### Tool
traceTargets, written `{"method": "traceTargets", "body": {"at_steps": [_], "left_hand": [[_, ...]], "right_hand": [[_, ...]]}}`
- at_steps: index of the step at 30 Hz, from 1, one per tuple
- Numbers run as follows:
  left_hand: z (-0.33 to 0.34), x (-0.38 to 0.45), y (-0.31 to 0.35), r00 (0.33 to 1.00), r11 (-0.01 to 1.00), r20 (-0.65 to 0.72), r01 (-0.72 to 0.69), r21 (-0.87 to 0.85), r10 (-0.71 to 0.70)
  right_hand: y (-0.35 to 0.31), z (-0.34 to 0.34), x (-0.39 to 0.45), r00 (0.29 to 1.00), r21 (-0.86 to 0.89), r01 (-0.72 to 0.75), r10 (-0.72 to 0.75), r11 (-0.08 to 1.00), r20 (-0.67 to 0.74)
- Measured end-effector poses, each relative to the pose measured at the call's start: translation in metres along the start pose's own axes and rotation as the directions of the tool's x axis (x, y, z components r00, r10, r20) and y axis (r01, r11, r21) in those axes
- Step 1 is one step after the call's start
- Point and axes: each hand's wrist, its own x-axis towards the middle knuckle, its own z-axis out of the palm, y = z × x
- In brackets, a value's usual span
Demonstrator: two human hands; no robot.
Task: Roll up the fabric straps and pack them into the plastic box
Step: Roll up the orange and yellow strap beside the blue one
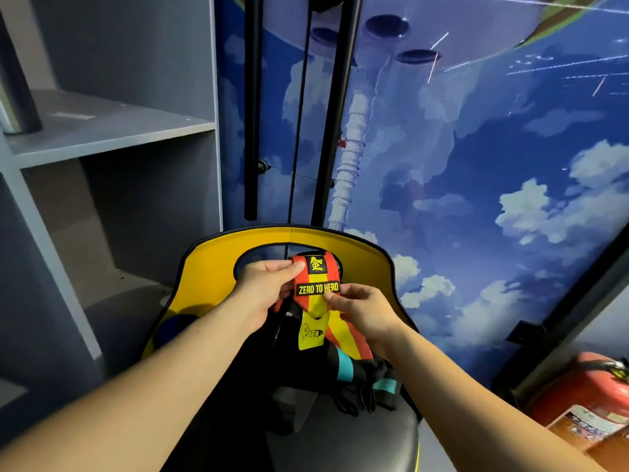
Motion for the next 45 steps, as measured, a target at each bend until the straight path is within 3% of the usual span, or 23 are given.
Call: {"method": "traceTargets", "body": {"at_steps": [3, 5, 9, 13, 16, 20, 24, 30, 33, 35, 37, 39, 41, 45], "left_hand": [[-0.011, 0.002, -0.005, 0.998, 0.977, 0.007, -0.057, 0.206, 0.057], [-0.024, 0.001, -0.013, 0.992, 0.901, 0.046, -0.127, 0.415, 0.119], [-0.041, -0.004, -0.032, 0.937, 0.578, 0.243, -0.345, 0.739, 0.249], [-0.034, -0.007, -0.047, 0.868, 0.384, 0.266, -0.435, 0.815, 0.419], [-0.029, -0.006, -0.053, 0.82, 0.361, 0.22, -0.451, 0.816, 0.528], [-0.034, -0.008, -0.055, 0.838, 0.418, 0.09, -0.358, 0.835, 0.538], [-0.045, -0.003, -0.057, 0.895, 0.4, 0.021, -0.22, 0.89, 0.446], [-0.045, 0.0, -0.045, 0.965, 0.318, -0.035, -0.051, 0.947, 0.261], [-0.036, -0.009, -0.025, 0.945, 0.405, 0.008, -0.148, 0.902, 0.327], [-0.024, -0.022, -0.002, 0.934, 0.558, 0.064, -0.265, 0.787, 0.352], [-0.01, -0.036, 0.024, 0.939, 0.754, 0.099, -0.325, 0.57, 0.329], [0.007, -0.054, 0.054, 0.962, 0.914, 0.113, -0.27, 0.301, 0.247], [0.021, -0.069, 0.082, 0.974, 0.974, 0.145, -0.194, 0.117, 0.176], [0.038, -0.094, 0.112, 0.973, 0.977, 0.1, -0.212, 0.035, 0.207]], "right_hand": [[-0.001, -0.001, 0.003, 1.0, 0.103, -0.016, 0.014, 0.995, 0.021], [-0.003, -0.004, 0.005, 0.999, 0.222, -0.053, 0.049, 0.974, 0.023], [-0.002, -0.009, 0.011, 0.989, 0.31, -0.145, 0.145, 0.94, 0.023], [0.001, -0.005, 0.015, 0.981, 0.299, -0.185, 0.192, 0.936, 0.005], [0.001, -0.004, 0.015, 0.977, 0.292, -0.205, 0.212, 0.934, 0.008], [-0.005, -0.009, 0.014, 0.979, 0.348, -0.191, 0.203, 0.918, 0.003], [-0.013, -0.015, 0.015, 0.974, 0.33, -0.201, 0.223, 0.922, -0.028], [-0.053, -0.014, 0.011, 0.986, 0.462, -0.111, 0.157, 0.88, -0.063], [-0.087, -0.011, 0.005, 0.983, 0.515, -0.065, 0.143, 0.855, -0.113], [-0.108, -0.007, -0.003, 0.98, 0.508, -0.049, 0.14, 0.86, -0.142], [-0.126, -0.002, -0.014, 0.98, 0.505, -0.049, 0.137, 0.862, -0.14], [-0.138, 0.004, -0.026, 0.981, 0.514, -0.045, 0.135, 0.857, -0.14], [-0.147, 0.009, -0.039, 0.981, 0.524, -0.036, 0.129, 0.851, -0.142], [-0.164, 0.018, -0.071, 0.987, 0.515, 0.021, 0.065, 0.857, -0.148]]}}
